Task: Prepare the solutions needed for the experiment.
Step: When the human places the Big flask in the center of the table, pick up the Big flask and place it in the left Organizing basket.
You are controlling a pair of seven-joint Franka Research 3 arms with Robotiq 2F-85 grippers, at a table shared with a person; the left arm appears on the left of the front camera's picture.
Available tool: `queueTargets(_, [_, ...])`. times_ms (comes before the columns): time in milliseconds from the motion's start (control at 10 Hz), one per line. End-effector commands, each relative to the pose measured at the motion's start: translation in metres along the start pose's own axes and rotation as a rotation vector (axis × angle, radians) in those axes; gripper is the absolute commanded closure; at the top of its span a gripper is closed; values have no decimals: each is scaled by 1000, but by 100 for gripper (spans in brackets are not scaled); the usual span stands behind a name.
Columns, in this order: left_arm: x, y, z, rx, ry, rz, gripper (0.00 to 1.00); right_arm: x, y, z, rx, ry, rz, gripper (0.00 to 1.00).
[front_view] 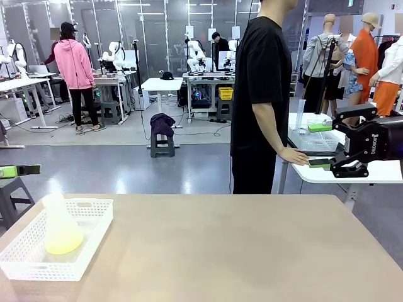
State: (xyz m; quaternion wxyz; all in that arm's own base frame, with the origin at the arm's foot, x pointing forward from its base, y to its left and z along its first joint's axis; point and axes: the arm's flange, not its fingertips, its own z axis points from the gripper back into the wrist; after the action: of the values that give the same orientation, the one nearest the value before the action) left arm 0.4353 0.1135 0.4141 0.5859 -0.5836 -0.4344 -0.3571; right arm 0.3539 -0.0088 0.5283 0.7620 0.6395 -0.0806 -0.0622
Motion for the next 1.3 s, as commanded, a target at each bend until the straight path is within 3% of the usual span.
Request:
queueTargets(0, [21, -22, -17, 58, -1, 287, 0, 0, 2, -1, 16, -1, 6, 19])
queueTargets(100, [34, -29, -20, 81, -51, 470, 0, 0, 2, -1, 16, -1, 6, 19])
queueTargets(400, [46, -29, -14, 73, -108, 702, 0, 0, 2, -1, 16, -1, 6, 19])
queueTargets(500, [46, -32, -18, 60, -82, 791, 0, 0, 2, -1, 16, -1, 6, 19])
queueTargets(800, [44, -32, -21, -32, 46, 897, 0, 0, 2, -1, 16, -1, 6, 19])
queueTargets(900, [36, -31, -18, 20, -47, 833, 0, 0, 2, -1, 16, -1, 6, 19])
queueTargets(1200, [36, -31, -18, 20, -47, 833, 0, 0, 2, -1, 16, -1, 6, 19])
